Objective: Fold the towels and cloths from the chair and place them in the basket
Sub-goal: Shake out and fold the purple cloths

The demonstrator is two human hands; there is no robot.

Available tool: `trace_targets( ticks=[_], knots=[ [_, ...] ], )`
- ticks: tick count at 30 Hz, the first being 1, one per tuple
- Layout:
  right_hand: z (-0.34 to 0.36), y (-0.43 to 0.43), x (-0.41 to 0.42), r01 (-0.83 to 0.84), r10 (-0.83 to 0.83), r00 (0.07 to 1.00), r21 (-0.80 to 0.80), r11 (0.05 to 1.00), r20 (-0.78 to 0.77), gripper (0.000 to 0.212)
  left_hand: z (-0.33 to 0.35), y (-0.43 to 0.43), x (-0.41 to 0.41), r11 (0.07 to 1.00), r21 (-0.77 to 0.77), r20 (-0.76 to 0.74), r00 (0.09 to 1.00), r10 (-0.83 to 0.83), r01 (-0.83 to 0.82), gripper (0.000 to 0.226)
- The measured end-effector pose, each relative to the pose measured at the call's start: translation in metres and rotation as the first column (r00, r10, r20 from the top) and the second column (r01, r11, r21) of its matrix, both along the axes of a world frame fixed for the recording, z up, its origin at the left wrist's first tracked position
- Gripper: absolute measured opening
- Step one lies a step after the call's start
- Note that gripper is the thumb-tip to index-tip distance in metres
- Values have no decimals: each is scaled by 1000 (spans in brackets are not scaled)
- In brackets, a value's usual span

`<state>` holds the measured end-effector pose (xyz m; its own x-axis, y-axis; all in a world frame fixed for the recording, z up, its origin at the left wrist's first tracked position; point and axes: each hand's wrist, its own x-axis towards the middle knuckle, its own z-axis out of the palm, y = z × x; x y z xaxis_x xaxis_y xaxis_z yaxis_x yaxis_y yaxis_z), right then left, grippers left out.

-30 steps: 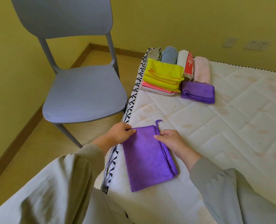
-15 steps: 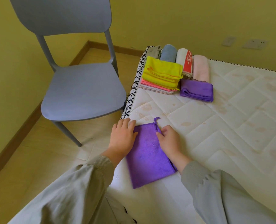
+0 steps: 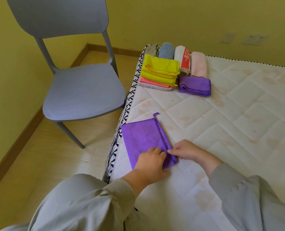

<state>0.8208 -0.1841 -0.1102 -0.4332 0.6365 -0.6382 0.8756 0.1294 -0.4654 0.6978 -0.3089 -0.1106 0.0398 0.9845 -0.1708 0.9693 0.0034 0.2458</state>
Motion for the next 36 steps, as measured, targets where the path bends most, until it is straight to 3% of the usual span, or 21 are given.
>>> trace_targets(
  ticks=[3, 6, 9, 12, 15, 18, 23, 25, 28, 31, 36],
  knots=[
    [-8, -6, 6, 48, -49, 990, -14, 999, -131, 42, -6, -4, -2, 986, 37, 186, 971, 153, -163, 21],
    [-12, -8, 14, 98, -114, 969, -85, 992, -218, 41, -7, -10, -7, 932, -1, 421, 845, 328, -362, 12],
    [-18, -11, 18, 96, -105, 962, -48, 994, -251, 41, -2, -14, -9, 790, -34, 609, 614, 502, -612, 27],
    [-26, -12, 21, 125, -132, 949, -41, 991, -287, 31, 3, -15, -4, 739, 9, 652, 565, 506, -673, 28],
    [-27, -13, 20, 192, -215, 915, -100, 976, -341, 29, 7, -14, 7, 755, 88, 659, 606, 445, -650, 7],
    [-24, -15, 20, 246, -280, 887, -137, 960, -368, 31, 3, -11, 14, 788, 180, 593, 704, 391, -589, 17],
    [-22, -12, 22, 251, -276, 889, -115, 961, -365, 29, -23, -10, 18, 936, 294, 294, 950, 104, -193, 17],
    [-22, -11, 21, 276, -310, 879, -144, 950, -361, 27, -34, -12, 12, 953, 298, 199, 980, 1, -61, 18],
    [-24, -10, 18, 344, -393, 849, -196, 918, -353, 23, -36, -15, 2, 950, 310, 194, 976, -98, 34, 23],
    [-25, -10, 11, 342, -393, 848, -200, 918, -355, 23, -32, -15, -5, 954, 298, 185, 981, -52, -5, 31],
    [-30, -13, 2, 242, -214, 962, 166, 956, -170, 26, -27, -11, -20, 988, -10, -17, 988, 155, -155, 50]
  ],
)
